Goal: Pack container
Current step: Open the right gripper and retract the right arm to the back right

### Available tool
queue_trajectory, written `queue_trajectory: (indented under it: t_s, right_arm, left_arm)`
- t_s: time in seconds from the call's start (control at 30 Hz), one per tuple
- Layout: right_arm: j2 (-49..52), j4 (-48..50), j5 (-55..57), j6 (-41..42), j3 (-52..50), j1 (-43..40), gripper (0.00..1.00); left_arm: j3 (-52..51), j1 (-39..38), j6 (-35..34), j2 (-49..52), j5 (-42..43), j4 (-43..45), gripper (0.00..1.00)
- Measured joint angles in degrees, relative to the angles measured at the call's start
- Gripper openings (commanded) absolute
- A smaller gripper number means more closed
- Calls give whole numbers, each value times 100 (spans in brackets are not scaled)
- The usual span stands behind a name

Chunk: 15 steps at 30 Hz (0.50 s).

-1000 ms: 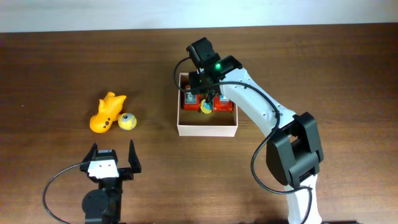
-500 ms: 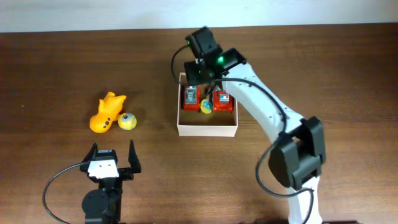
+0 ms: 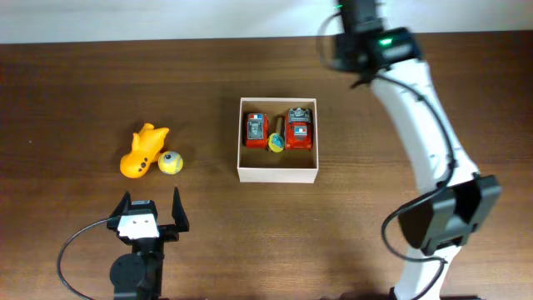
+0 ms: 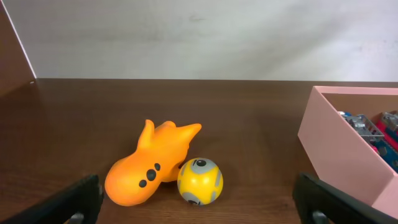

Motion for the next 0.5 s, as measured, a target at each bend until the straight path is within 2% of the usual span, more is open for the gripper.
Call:
queue_trajectory:
  t_s: [0.23, 0.33, 0.5]
  right_arm:
    - [26, 103, 9, 579, -7, -1451, 99]
    - [127, 162, -540, 772, -9, -2184, 99]
    - [313, 157, -1342, 883, -22, -2717, 99]
  left_arm:
    - [0, 0, 0, 0, 0, -2, 99]
    - [0, 0, 0, 0, 0, -2, 99]
    - [0, 2, 0, 0, 0, 0, 99]
